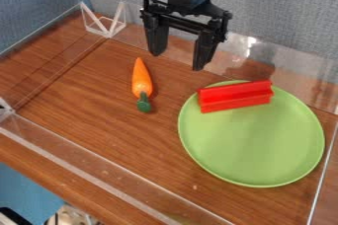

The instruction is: Put the red object on the left side

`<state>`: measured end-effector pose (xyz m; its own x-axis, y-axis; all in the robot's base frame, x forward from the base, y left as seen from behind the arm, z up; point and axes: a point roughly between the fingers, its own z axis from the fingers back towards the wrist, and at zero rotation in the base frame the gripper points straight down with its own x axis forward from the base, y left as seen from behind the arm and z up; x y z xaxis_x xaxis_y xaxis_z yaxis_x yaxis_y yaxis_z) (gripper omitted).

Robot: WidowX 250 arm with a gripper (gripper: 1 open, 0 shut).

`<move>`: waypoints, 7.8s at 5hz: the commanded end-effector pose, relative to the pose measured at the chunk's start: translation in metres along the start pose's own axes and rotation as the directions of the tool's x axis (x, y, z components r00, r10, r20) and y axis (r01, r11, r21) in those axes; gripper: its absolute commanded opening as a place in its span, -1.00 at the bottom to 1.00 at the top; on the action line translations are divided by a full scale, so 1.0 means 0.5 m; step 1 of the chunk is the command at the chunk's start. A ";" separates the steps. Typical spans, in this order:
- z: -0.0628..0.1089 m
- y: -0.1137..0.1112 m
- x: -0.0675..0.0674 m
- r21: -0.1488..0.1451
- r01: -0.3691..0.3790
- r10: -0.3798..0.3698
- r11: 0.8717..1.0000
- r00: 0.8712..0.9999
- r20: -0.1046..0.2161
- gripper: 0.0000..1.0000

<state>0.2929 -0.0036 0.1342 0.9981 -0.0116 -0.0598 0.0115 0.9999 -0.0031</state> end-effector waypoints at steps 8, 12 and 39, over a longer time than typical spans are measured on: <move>-0.103 -0.072 0.155 0.247 0.668 -0.712 0.702 0.674 0.200 1.00; -0.122 -0.134 0.176 0.251 0.699 -0.742 0.670 0.627 0.236 1.00; -0.156 0.312 -0.023 0.206 0.496 -0.536 0.844 0.767 0.352 -1.00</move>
<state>0.2694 0.1469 0.0341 0.8018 -0.5277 0.2806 0.5218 0.8470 0.1016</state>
